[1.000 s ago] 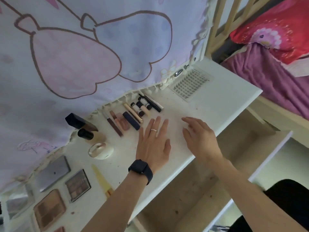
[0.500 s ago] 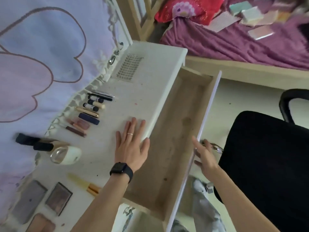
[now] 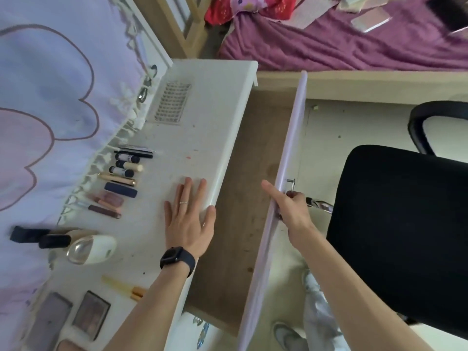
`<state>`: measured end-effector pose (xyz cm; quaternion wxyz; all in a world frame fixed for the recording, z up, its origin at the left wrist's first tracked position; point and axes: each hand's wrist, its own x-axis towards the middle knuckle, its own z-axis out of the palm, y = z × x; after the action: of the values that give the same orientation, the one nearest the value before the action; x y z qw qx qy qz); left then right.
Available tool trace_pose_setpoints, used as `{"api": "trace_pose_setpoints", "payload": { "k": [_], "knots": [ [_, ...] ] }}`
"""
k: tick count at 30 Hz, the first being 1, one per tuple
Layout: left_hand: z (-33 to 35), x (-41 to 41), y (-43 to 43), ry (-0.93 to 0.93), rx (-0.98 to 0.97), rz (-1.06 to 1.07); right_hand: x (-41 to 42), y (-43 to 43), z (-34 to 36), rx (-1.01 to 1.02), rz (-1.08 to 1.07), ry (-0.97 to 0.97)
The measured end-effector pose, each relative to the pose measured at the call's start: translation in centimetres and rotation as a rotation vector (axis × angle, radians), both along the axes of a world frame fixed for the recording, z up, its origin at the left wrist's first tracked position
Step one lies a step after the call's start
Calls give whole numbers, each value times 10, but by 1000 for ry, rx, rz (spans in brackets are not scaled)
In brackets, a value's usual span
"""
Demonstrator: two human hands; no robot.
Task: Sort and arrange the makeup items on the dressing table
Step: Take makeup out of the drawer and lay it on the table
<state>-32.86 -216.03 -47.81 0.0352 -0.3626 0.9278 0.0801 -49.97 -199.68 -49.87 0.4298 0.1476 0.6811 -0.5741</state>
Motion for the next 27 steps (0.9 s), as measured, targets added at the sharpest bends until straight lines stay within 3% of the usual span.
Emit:
{"api": "trace_pose_setpoints", "payload": {
  "k": [5, 12, 21, 27],
  "knots": [
    [3, -1, 2, -13, 21, 1, 11, -5, 2, -1, -19, -107],
    [2, -1, 0, -39, 6, -20, 34, -28, -1, -64, -50, -95],
    [2, -1, -1, -44, 13, -65, 40, -64, 9, -259, 120, -92],
    [-5, 1, -1, -37, -32, -100, 39, -81, -3, -209, 224, 15]
  ]
}}
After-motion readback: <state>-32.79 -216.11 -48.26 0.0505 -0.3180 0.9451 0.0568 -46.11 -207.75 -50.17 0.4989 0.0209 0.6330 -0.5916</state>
